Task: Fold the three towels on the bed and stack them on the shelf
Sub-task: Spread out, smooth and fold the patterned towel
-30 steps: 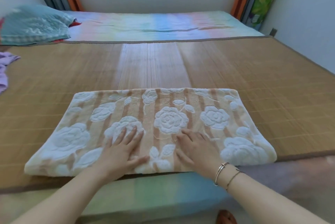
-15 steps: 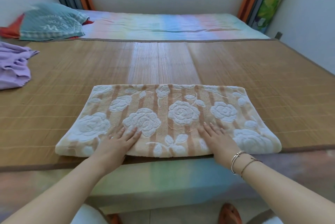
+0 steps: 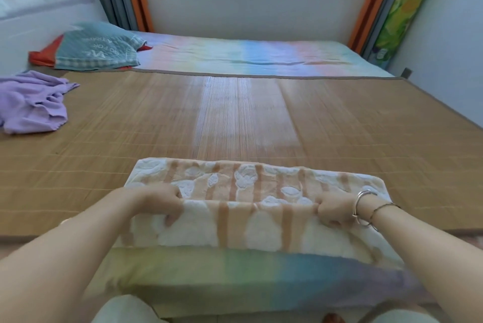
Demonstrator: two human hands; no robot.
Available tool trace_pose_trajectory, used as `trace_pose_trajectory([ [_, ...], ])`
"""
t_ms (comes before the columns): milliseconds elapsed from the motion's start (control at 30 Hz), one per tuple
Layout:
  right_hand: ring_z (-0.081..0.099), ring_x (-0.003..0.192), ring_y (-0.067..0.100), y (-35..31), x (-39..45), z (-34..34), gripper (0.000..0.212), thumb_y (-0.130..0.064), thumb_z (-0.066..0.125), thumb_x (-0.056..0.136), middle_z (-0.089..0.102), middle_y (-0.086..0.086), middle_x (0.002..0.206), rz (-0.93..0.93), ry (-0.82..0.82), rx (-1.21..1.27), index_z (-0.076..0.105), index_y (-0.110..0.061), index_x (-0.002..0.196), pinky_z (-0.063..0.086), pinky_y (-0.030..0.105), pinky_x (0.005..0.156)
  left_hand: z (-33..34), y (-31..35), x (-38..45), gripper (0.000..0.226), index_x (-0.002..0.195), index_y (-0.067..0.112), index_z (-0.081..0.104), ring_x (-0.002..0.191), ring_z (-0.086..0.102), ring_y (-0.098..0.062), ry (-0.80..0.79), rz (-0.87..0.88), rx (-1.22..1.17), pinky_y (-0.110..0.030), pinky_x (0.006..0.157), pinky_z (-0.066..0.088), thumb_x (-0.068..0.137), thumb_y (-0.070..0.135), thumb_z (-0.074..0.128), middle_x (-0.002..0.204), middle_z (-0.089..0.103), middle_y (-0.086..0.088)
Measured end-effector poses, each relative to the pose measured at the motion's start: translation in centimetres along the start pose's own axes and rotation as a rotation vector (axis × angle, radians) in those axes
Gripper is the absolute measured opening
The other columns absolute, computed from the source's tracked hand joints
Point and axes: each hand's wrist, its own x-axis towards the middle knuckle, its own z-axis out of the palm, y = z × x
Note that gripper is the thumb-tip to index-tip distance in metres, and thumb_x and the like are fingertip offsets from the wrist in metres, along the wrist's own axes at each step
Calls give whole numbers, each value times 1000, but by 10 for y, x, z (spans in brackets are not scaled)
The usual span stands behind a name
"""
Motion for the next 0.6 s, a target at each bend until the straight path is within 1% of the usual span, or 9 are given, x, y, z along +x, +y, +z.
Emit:
trace_pose_trajectory([
  [67, 52, 67, 17, -2, 1, -7, 16, -8, 44, 82, 54, 1, 74, -5, 176, -67, 43, -18, 69, 36, 25, 54, -10, -1, 5, 14, 50, 20, 55, 62, 47, -16, 70, -4, -45, -30, 58, 36, 61, 26, 63, 62, 51, 6],
  [167, 61, 93, 25, -7, 14, -20, 13, -17, 45, 85, 64, 3, 99, 44, 551, -226, 55, -23, 90, 39, 29, 68, -23, 3, 18, 7, 66, 22, 61, 67, 58, -15, 459, -36, 2, -29, 58, 39, 73, 24, 60, 68, 60, 5],
  [233, 57, 103, 25, -5, 32, -25, 18, -18, 47, 84, 65, 3, 104, 115, 660, -240, 60, -22, 96, 38, 32, 77, -27, 10, 33, 7, 75, 24, 61, 85, 60, -20, 727, -25, 75, -33, 74, 41, 80, 22, 58, 76, 61, 6],
  [300, 51, 109, 23, 0, 51, -27, 18, -21, 48, 84, 65, 1, 105, 186, 705, -249, 60, -24, 96, 36, 34, 86, -31, 20, 48, 12, 75, 27, 54, 107, 51, -27, 842, -46, 82, -43, 102, 32, 85, 20, 55, 83, 57, 4],
  [367, 48, 112, 23, 4, 71, -29, 18, -22, 49, 85, 65, 0, 108, 243, 718, -223, 60, -23, 99, 35, 36, 91, -32, 29, 70, 17, 75, 25, 48, 119, 41, -31, 833, -71, 67, -53, 113, 14, 85, 11, 50, 95, 60, 0],
  [467, 46, 116, 24, 9, 95, -24, 22, -25, 47, 88, 61, 1, 115, 290, 730, -185, 54, -21, 109, 33, 42, 101, -20, 32, 103, 24, 101, 25, 52, 136, 23, -34, 710, -114, -9, -65, 111, 12, 85, 9, 43, 131, 51, -3],
  [500, 45, 118, 24, 12, 105, -19, 28, -27, 45, 90, 57, 2, 120, 295, 729, -172, 49, -19, 117, 30, 45, 105, -12, 31, 113, 36, 121, 26, 48, 142, 9, -34, 648, -150, -97, -68, 110, 8, 88, 14, 41, 147, 36, -4],
  [533, 43, 122, 25, 15, 113, -11, 36, -28, 42, 92, 53, 4, 126, 297, 717, -149, 42, -16, 126, 26, 47, 110, -3, 29, 119, 50, 141, 26, 32, 145, -7, -32, 590, -201, -183, -71, 109, 2, 92, 21, 37, 158, 14, 0],
  [600, 35, 133, 24, 22, 128, 6, 46, -30, 30, 97, 44, 6, 140, 279, 692, -36, 31, -14, 140, 15, 50, 115, 17, 26, 129, 65, 151, 31, -5, 143, -27, -27, 563, -260, -245, -71, 108, -5, 96, 39, 28, 158, -21, 7],
])
